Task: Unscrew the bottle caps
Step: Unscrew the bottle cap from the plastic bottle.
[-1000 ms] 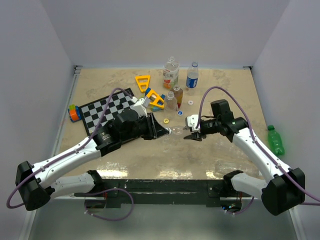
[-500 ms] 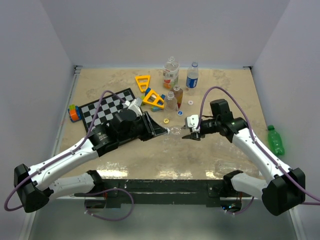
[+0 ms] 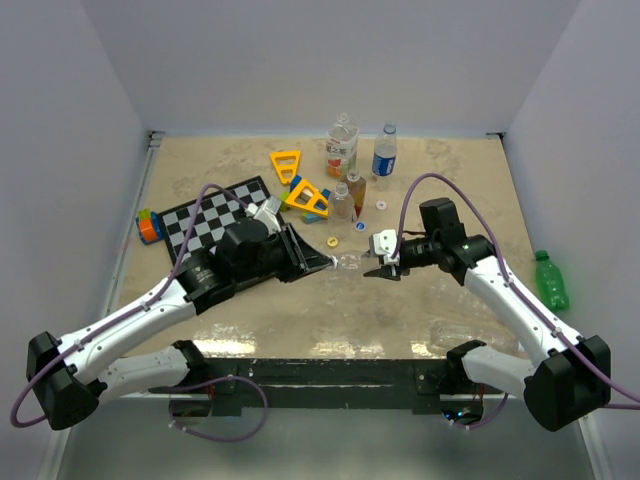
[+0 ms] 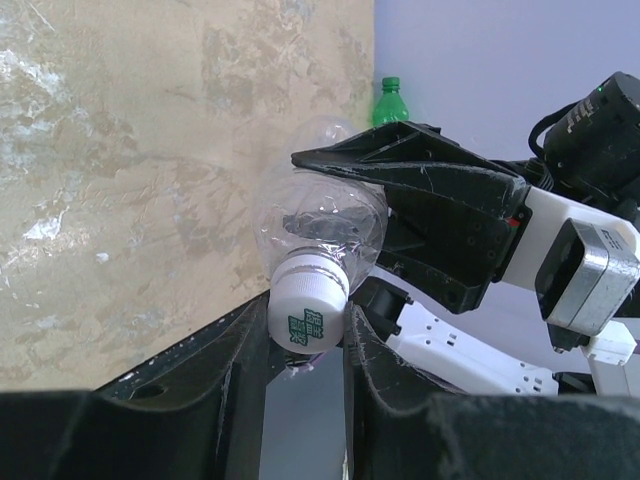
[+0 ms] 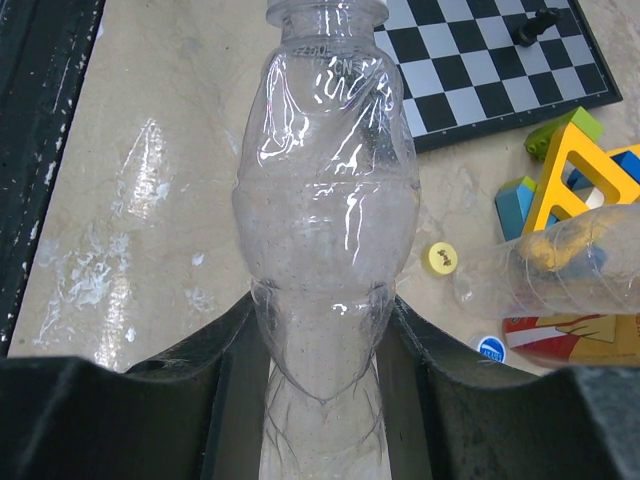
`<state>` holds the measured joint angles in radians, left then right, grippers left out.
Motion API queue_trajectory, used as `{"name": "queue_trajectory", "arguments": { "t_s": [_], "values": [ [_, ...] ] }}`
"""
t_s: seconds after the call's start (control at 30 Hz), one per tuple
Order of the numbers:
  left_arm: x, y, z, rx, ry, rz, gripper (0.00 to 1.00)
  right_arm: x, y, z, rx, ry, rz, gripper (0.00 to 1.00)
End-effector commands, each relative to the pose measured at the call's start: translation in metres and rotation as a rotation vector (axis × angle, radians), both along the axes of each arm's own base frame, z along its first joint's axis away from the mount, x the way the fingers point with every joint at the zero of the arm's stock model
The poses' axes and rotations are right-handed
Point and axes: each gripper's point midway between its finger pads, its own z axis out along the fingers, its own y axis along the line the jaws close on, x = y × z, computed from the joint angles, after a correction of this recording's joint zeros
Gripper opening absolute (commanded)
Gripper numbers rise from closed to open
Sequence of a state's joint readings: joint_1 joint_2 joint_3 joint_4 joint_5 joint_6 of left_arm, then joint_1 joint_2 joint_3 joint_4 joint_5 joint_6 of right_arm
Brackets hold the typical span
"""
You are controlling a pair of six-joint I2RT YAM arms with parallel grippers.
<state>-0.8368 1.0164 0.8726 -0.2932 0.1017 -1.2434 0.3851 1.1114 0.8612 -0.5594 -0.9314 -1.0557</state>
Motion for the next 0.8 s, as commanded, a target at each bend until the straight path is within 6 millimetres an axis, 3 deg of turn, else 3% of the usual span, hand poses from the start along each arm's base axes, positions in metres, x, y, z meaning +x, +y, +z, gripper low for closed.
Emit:
{"name": "queue_trajectory", "arguments": {
  "t_s": [0.0, 0.17, 0.33, 0.47, 0.6, 0.77],
  "values": [
    [0.014, 0.005, 0.011, -0.018, -0.092, 0.019, 0.22, -0.004, -0.004, 0.002, -0.004, 0.009, -0.002, 0.13],
    [0.011, 0.002, 0.011, -0.012, -0.128, -0.026, 0.53, -0.004, -0.003, 0.001, -0.004, 0.012, -0.002, 0.13],
    [0.009, 0.016, 0.019, 0.044, -0.243, -0.038, 0.80, -0.003, -0.003, 0.000, -0.006, 0.014, -0.005, 0.13],
    [0.008, 0.037, 0.021, 0.161, -0.423, -0.065, 0.84, -0.003, -0.003, -0.001, -0.009, 0.015, -0.005, 0.13],
    [0.016, 0.066, 0.004, 0.342, -0.565, -0.046, 0.87, -0.002, -0.004, 0.000, -0.008, 0.015, -0.008, 0.13],
    [0.005, 0.064, 0.005, 0.429, -0.922, -0.247, 0.90, -0.002, -0.003, -0.001, -0.009, 0.016, -0.006, 0.13]
  ]
}}
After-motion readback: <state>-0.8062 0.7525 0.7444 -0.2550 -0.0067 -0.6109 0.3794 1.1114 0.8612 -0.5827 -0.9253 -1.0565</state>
